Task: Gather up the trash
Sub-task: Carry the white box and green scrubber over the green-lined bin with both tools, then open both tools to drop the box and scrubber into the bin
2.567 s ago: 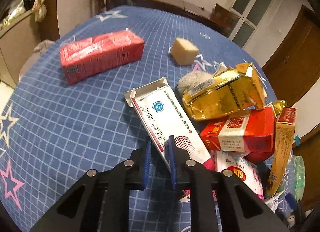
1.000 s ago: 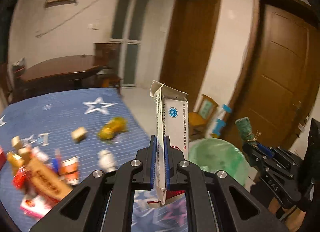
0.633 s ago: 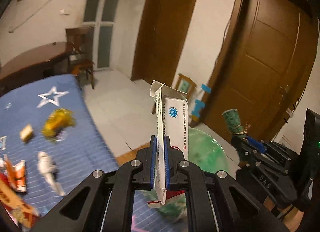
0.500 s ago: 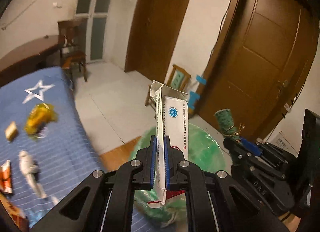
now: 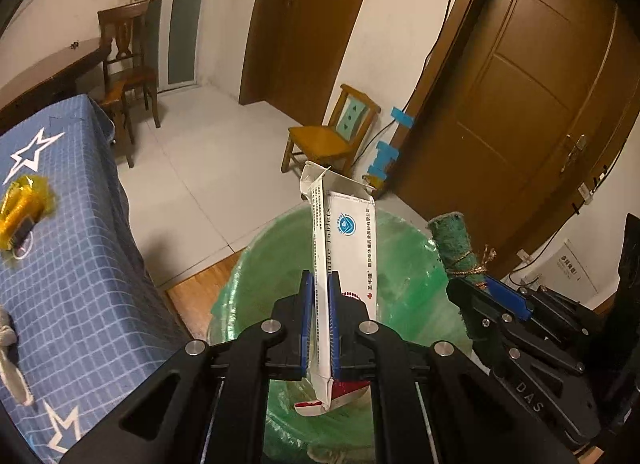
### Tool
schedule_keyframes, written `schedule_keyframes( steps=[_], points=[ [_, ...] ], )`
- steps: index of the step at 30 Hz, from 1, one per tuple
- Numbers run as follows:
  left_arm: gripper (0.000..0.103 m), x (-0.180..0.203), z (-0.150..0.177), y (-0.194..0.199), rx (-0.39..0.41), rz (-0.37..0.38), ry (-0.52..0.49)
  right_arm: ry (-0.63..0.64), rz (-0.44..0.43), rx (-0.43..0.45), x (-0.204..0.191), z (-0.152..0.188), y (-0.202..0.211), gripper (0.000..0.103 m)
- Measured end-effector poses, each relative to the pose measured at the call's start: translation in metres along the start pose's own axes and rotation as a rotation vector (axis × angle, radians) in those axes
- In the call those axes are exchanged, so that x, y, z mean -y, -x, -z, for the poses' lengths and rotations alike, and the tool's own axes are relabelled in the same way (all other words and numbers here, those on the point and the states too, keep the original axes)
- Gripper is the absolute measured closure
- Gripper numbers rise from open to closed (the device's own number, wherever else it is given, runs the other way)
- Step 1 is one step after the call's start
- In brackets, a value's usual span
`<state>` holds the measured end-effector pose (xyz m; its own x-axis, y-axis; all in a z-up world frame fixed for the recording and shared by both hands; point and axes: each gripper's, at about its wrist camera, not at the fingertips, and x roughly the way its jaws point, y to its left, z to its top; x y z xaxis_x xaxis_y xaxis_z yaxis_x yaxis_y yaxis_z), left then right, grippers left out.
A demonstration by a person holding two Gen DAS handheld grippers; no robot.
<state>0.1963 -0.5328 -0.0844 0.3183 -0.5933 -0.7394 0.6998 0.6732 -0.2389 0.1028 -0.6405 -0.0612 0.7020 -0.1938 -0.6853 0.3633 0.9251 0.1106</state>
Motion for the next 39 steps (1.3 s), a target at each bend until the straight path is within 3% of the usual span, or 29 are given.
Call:
schedule_keyframes(
  steps=[14,15,18,28,32,36,39],
  points=[
    [0.094,0.0,0.003,-0.02,-0.026,-0.001,0.013,-0.01,-0.008,-0.017,0.01,0.001,-0.012,0.086],
    [0.09,0.0,0.003,-0.021,-0.026,-0.005,0.012,-0.01,-0.008,-0.018,0.011,0.001,-0.013,0.085],
    [0.063,0.0,0.002,-0.018,-0.018,-0.015,0.021,-0.023,-0.012,-0.011,0.015,0.003,-0.013,0.063],
    [0.06,-0.017,0.005,-0.014,-0.022,-0.025,0.044,-0.051,-0.022,0.009,0.022,0.011,-0.005,0.059],
    [0.06,-0.017,0.014,0.0,-0.017,-0.021,0.03,-0.045,-0.028,0.025,0.017,0.012,0.005,0.059],
    [0.06,-0.024,0.026,0.029,0.0,-0.009,0.009,-0.043,-0.054,0.07,0.008,0.017,0.026,0.052],
    [0.049,-0.035,0.042,0.065,0.031,0.004,-0.016,-0.035,-0.094,0.103,-0.005,0.027,0.042,0.045]
  ],
)
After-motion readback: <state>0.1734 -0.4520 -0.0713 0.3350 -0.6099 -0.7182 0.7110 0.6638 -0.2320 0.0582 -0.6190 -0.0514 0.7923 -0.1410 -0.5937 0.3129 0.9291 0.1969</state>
